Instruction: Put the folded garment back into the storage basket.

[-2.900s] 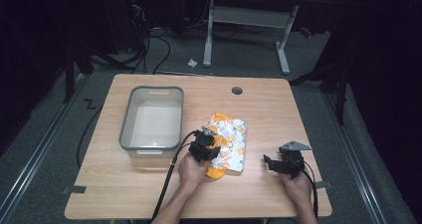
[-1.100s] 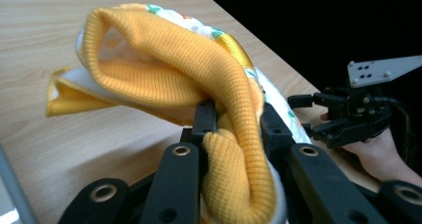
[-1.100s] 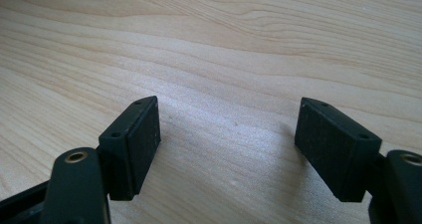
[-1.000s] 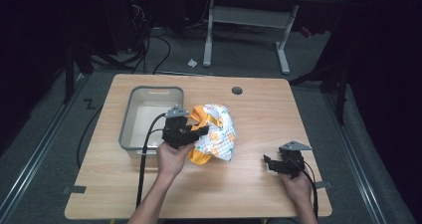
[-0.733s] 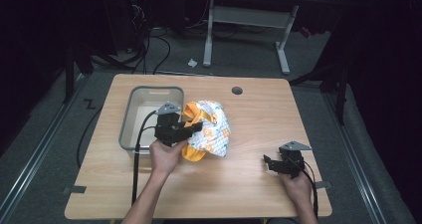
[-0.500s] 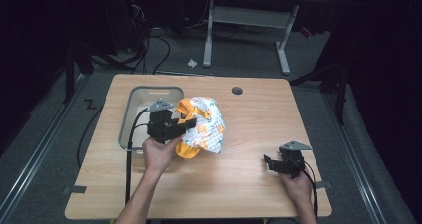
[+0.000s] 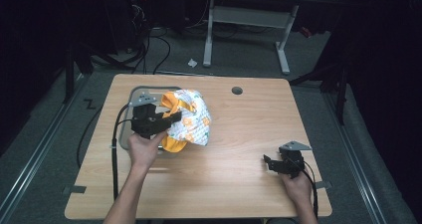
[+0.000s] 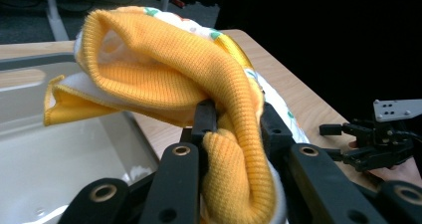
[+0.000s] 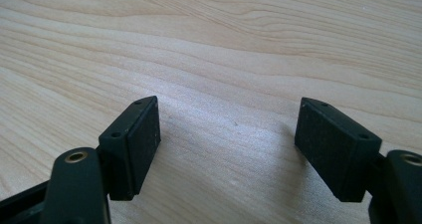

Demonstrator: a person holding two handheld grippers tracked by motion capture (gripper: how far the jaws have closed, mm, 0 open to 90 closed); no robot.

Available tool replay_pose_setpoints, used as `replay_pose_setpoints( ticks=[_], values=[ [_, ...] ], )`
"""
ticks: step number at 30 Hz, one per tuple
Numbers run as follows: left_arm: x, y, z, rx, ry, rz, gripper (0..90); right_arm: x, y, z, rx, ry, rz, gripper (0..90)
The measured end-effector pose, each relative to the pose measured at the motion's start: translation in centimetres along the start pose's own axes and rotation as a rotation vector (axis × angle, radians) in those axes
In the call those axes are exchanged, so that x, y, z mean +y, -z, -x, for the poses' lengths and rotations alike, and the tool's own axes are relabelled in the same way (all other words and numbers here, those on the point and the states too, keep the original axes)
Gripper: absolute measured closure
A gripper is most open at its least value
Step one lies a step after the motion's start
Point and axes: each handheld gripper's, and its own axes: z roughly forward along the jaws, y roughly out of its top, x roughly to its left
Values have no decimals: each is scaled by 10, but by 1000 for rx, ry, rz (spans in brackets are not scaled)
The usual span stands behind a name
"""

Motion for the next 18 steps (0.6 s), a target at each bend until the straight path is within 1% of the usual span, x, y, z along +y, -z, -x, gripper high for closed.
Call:
replay_pose_setpoints(
  ticks=[2,3,8,14,18],
  values=[
    [0,2,-2,4,0,0,745,0,0,0,0,0,0,263],
    [1,5,-5,9,3,-3,745,0,0,0,0,0,0,263],
    [2,12,-9,25,4,7,745,0,0,0,0,0,0,263],
    [2,20,-22,54,17,7,745,0,0,0,0,0,0,263],
    [1,23,-28,63,21,4,745,0,0,0,0,0,0,263]
  ],
)
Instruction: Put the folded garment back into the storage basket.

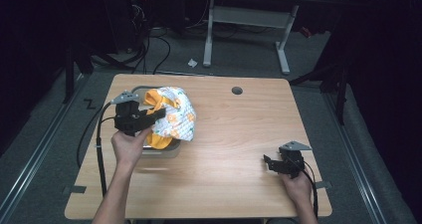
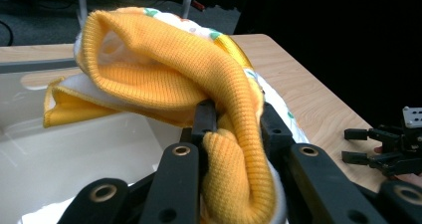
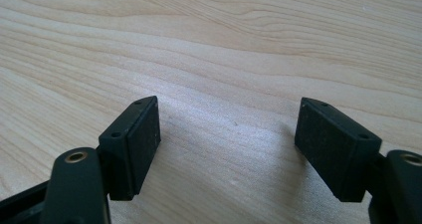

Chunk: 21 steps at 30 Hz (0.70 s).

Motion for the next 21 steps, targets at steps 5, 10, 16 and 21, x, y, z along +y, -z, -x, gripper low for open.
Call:
replay_pose_setpoints(
  ticks=[5,10,16,21],
  values=[
    [0,2,-6,16,-3,-10,745,0,0,0,0,0,0,263],
    [-1,4,-13,21,-2,-12,745,0,0,0,0,0,0,263],
    [-2,2,-24,28,13,-32,744,0,0,0,0,-1,0,263],
    [-2,-1,-30,33,8,-38,744,0,0,0,0,-1,0,263]
  ],
)
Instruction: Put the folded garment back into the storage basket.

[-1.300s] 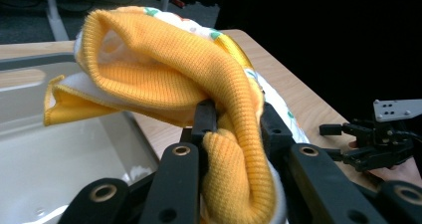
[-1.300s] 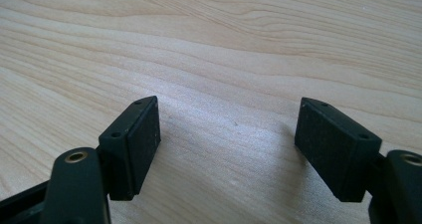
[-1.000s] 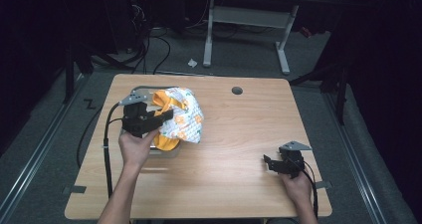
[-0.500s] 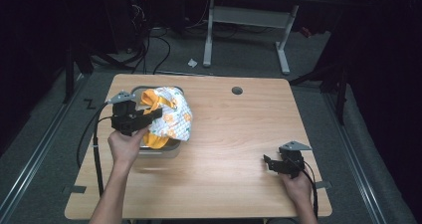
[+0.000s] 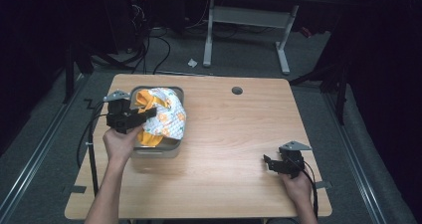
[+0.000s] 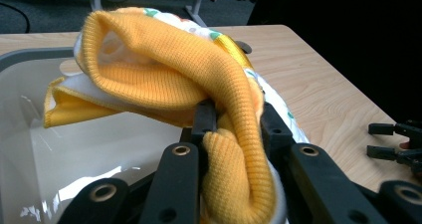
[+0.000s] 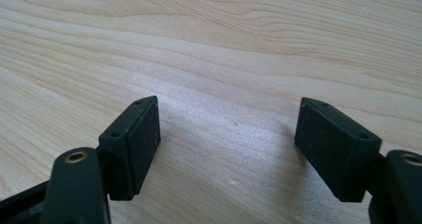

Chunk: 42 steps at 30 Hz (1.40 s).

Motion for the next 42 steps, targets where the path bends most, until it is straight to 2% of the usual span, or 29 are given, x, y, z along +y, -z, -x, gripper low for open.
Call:
replay_pose_setpoints(
  ticks=[12,17,25,30,35,39,42],
  values=[
    [-4,-14,-16,19,-14,-40,741,0,0,0,0,0,0,263],
    [-8,-18,-21,22,0,-49,738,0,0,0,0,0,0,263],
    [-19,-30,-35,54,25,-93,736,0,0,0,0,-1,0,263],
    [-22,-37,-37,84,17,-141,728,0,0,0,0,-1,0,263],
    [-27,-50,-43,121,25,-184,726,0,0,0,0,-2,0,263],
    [-30,-61,-38,184,-43,-251,718,0,0,0,0,-2,0,263],
    [-27,-66,-38,203,-44,-260,711,0,0,0,0,-2,0,264]
  ],
)
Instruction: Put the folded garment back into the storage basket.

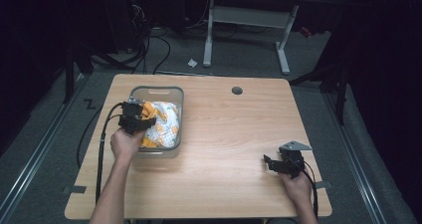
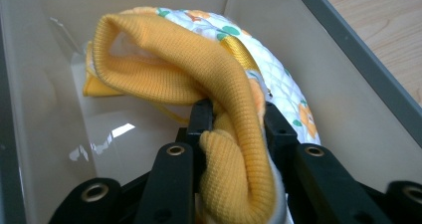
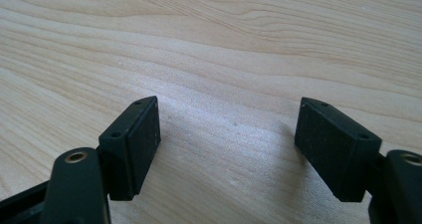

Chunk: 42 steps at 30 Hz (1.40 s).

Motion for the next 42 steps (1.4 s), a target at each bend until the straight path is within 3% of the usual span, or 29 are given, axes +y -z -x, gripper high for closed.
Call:
replay_pose_setpoints(
  ticks=[4,10,14,19,24,30,36,42],
  values=[
    [1,-3,-2,30,42,-32,699,0,0,0,-1,-1,2,263],
    [2,-4,-3,66,62,-49,661,0,0,0,0,-3,-1,263],
    [2,-4,-4,92,88,-56,558,0,0,0,-1,-2,1,263],
    [1,3,-5,146,90,-35,431,0,0,0,0,-1,0,263],
    [1,14,-7,152,88,18,397,0,0,0,0,-1,0,263],
    [-4,24,5,124,54,86,376,0,0,0,0,-1,0,263],
    [-4,33,14,93,57,147,354,0,0,0,0,-2,0,263],
    [-5,41,22,59,53,173,346,0,0,0,-1,-3,0,263]
  ],
)
